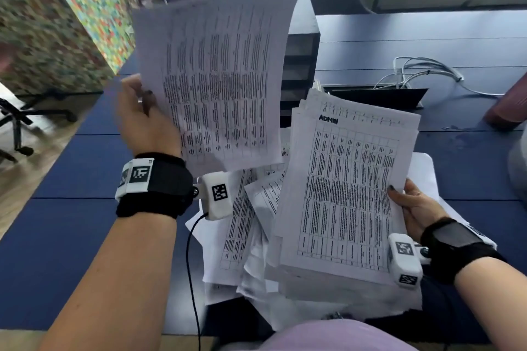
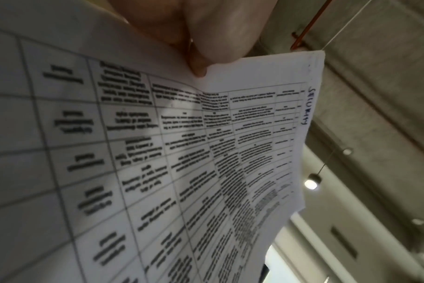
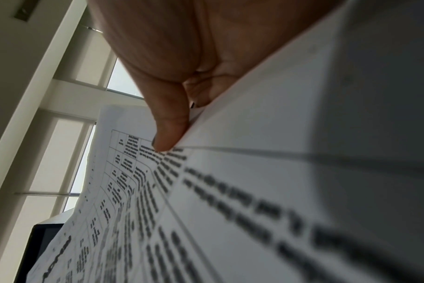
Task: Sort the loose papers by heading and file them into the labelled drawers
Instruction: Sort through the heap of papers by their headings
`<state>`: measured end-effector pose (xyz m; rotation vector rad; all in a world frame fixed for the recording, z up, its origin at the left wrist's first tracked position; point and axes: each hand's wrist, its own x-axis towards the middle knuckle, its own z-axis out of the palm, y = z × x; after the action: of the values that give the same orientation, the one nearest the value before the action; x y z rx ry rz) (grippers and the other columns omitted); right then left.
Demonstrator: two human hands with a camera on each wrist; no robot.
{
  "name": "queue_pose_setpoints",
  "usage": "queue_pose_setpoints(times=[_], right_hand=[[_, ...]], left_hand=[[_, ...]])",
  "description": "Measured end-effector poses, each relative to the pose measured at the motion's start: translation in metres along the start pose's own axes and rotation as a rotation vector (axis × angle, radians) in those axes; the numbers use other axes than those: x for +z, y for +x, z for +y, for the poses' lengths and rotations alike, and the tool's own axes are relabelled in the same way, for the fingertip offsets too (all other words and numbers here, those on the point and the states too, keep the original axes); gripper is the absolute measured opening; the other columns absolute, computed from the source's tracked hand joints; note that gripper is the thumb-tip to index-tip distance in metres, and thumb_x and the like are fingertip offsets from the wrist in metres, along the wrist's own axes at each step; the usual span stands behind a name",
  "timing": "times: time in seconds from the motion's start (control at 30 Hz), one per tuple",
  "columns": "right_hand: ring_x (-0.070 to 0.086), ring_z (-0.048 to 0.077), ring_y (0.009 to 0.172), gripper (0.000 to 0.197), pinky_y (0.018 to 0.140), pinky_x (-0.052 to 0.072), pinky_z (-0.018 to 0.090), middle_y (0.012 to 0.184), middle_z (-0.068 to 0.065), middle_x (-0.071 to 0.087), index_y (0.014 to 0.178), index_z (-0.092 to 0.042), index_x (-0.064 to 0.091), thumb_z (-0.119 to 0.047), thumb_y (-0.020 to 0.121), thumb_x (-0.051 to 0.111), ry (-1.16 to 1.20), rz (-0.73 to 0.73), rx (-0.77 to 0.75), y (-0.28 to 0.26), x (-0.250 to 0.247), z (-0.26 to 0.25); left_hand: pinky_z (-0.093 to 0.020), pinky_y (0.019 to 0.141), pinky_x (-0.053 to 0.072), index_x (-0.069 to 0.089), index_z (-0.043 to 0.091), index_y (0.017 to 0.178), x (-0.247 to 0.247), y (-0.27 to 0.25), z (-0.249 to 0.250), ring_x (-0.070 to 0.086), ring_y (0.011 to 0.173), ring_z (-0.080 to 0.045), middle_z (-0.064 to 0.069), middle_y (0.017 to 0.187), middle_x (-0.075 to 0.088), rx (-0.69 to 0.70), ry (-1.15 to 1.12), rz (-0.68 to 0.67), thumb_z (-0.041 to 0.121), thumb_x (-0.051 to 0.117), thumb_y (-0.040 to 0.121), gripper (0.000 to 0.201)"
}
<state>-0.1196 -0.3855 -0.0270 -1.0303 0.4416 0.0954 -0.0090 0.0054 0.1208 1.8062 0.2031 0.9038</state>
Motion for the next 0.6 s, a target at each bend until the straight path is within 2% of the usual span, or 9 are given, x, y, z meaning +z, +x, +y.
queue_pose_setpoints(times=[0.07, 0.13, 0.23, 0.3, 0.37, 0.47, 0.5, 0.53, 0.6], right_hand=[[0.070, 0.022, 0.072, 0.059, 0.060, 0.058, 0.040, 0.093, 0.006, 0.072, 0.101, -0.024, 0.067, -0.013, 0.045, 0.079, 0.018, -0.006, -0.004, 0.001, 0.001, 0.000], [0.070, 0.022, 0.073, 0.050, 0.062, 0.058, 0.041, 0.094, 0.006, 0.072, 0.101, -0.024, 0.066, -0.010, 0.054, 0.072, 0.034, -0.010, -0.001, 0.002, 0.003, -0.002], [0.070, 0.021, 0.075, 0.054, 0.065, 0.059, 0.040, 0.094, 0.004, 0.072, 0.109, -0.022, 0.062, -0.008, 0.058, 0.067, 0.035, -0.025, -0.010, 0.003, 0.006, -0.004], [0.070, 0.020, 0.074, 0.054, 0.066, 0.059, 0.039, 0.094, 0.003, 0.073, 0.111, -0.022, 0.060, -0.006, 0.061, 0.066, 0.016, -0.036, -0.013, 0.004, 0.012, -0.004], [0.070, 0.020, 0.073, 0.054, 0.066, 0.059, 0.041, 0.093, 0.003, 0.073, 0.110, -0.022, 0.061, -0.006, 0.059, 0.068, -0.003, -0.039, 0.002, 0.007, 0.013, -0.003], [0.070, 0.023, 0.072, 0.043, 0.063, 0.058, 0.045, 0.094, 0.007, 0.072, 0.111, -0.021, 0.061, -0.002, 0.073, 0.062, -0.051, -0.012, 0.035, 0.012, 0.014, 0.003], [0.069, 0.025, 0.070, 0.044, 0.063, 0.058, 0.047, 0.093, 0.008, 0.071, 0.112, -0.020, 0.060, -0.005, 0.071, 0.067, -0.064, 0.004, 0.039, 0.013, 0.015, 0.005], [0.068, 0.025, 0.068, 0.055, 0.063, 0.057, 0.048, 0.091, 0.009, 0.071, 0.112, -0.019, 0.061, -0.012, 0.061, 0.079, -0.086, 0.001, 0.041, 0.014, 0.016, 0.007], [0.068, 0.025, 0.064, 0.088, 0.061, 0.057, 0.047, 0.086, 0.008, 0.073, 0.107, -0.020, 0.062, -0.029, 0.025, 0.094, -0.142, 0.018, 0.038, 0.013, 0.016, 0.013]], left_hand=[[-0.009, 0.065, 0.034, 0.055, 0.013, 0.104, 0.005, -0.007, -0.016, 0.043, 0.074, 0.002, 0.003, 0.095, 0.052, -0.039, 0.116, -0.034, -0.003, 0.036, 0.087, 0.030], [-0.014, 0.069, 0.035, 0.057, 0.012, 0.105, 0.010, -0.019, -0.035, 0.048, 0.080, -0.007, 0.000, 0.094, 0.057, -0.079, 0.151, -0.108, -0.003, 0.038, 0.085, 0.031], [-0.020, 0.066, 0.036, 0.059, 0.011, 0.103, 0.020, -0.048, -0.059, 0.054, 0.080, -0.021, -0.004, 0.090, 0.061, -0.205, 0.188, -0.313, -0.001, 0.041, 0.088, 0.026], [-0.022, 0.065, 0.037, 0.060, 0.013, 0.101, 0.028, -0.073, -0.071, 0.056, 0.078, -0.023, -0.003, 0.087, 0.062, -0.314, 0.211, -0.468, -0.001, 0.041, 0.089, 0.026], [-0.024, 0.070, 0.041, 0.063, 0.019, 0.101, 0.036, -0.097, -0.080, 0.061, 0.082, -0.023, -0.002, 0.087, 0.065, -0.311, 0.299, -0.578, -0.001, 0.042, 0.085, 0.033], [-0.022, 0.078, 0.041, 0.060, 0.016, 0.112, 0.047, -0.124, -0.081, 0.059, 0.088, -0.022, -0.005, 0.097, 0.064, -0.392, 0.282, -0.721, -0.007, 0.037, 0.084, 0.043], [-0.020, 0.077, 0.038, 0.057, 0.014, 0.115, 0.050, -0.131, -0.079, 0.056, 0.087, -0.020, -0.005, 0.099, 0.062, -0.433, 0.250, -0.762, -0.008, 0.033, 0.085, 0.045], [-0.019, 0.078, 0.038, 0.055, 0.015, 0.117, 0.051, -0.137, -0.076, 0.054, 0.087, -0.018, -0.004, 0.099, 0.060, -0.458, 0.239, -0.785, -0.008, 0.032, 0.086, 0.045], [-0.019, 0.081, 0.038, 0.055, 0.015, 0.118, 0.052, -0.142, -0.078, 0.054, 0.090, -0.017, -0.002, 0.101, 0.060, -0.487, 0.265, -0.821, -0.006, 0.034, 0.088, 0.042]])
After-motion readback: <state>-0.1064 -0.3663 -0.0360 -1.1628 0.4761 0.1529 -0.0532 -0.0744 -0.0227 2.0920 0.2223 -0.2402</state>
